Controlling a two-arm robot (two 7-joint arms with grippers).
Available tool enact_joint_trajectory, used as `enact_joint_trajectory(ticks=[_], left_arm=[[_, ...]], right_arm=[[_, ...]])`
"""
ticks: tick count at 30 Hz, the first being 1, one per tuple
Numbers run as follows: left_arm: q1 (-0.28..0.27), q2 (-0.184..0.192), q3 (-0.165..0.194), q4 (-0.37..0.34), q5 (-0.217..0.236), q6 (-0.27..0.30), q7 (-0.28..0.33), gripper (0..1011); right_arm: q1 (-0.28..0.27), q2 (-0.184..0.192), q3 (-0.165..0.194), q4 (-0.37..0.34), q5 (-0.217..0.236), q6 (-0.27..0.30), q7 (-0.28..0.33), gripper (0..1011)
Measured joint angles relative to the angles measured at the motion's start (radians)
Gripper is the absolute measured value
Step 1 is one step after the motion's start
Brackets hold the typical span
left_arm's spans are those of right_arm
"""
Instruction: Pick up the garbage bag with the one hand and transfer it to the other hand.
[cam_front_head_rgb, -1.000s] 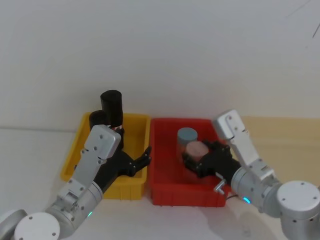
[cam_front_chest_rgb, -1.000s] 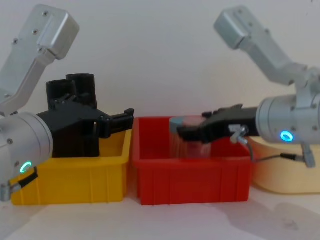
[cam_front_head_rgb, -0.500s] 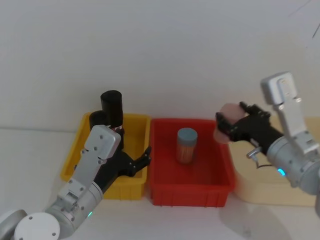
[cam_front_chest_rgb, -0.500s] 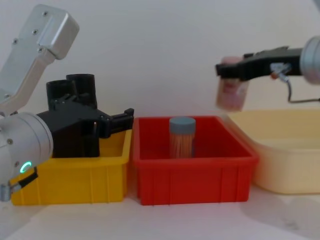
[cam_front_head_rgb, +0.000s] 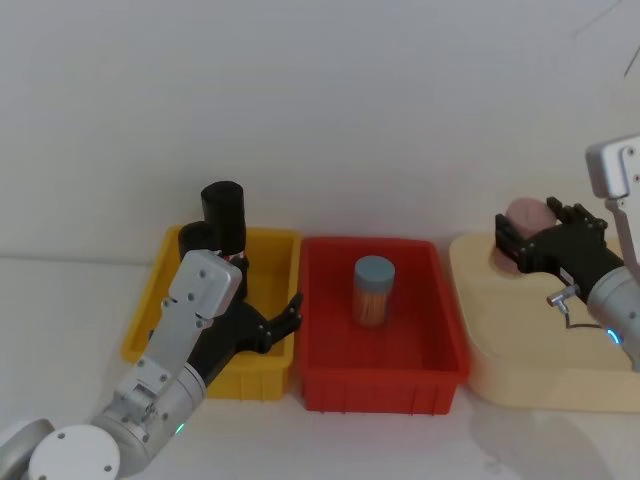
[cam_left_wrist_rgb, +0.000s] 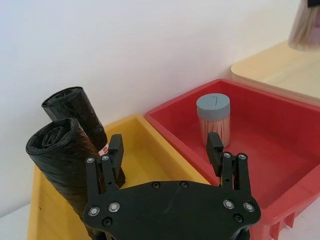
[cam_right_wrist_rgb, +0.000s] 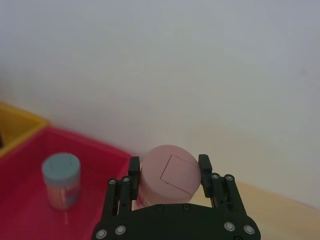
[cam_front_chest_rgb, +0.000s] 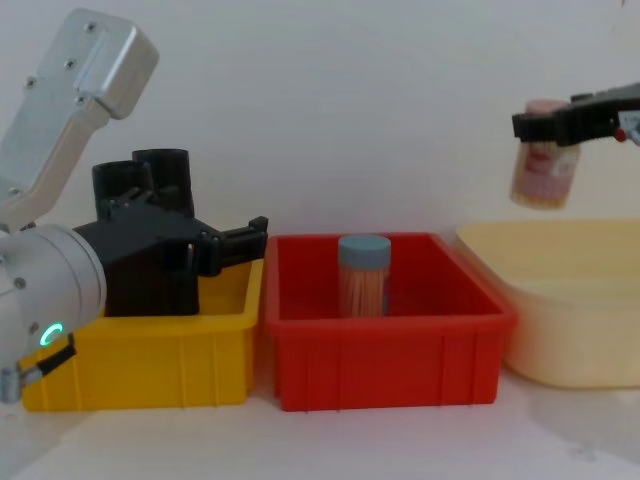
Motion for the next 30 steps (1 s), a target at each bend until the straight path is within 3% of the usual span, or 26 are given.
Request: enact_joint_trajectory(ticks=[17, 26, 30], left_arm=[[0.0, 0.0, 0.0, 0.0, 0.0, 0.0, 0.0, 1002], [0.0, 0.0, 0.0, 0.0, 0.0, 0.0, 0.0, 1002], [0.0, 0.0, 0.0, 0.0, 0.0, 0.0, 0.0, 1002]], right_arm=[[0.017, 0.0, -0.022, 0.124, -0.067, 0.031, -0.032, 695], [0.026, -0.004, -0.031, 0.16, -0.085, 0.032, -0.04, 960], [0.027, -0.005, -0.033, 0.169, -0.09, 0.032, -0.042, 1000]])
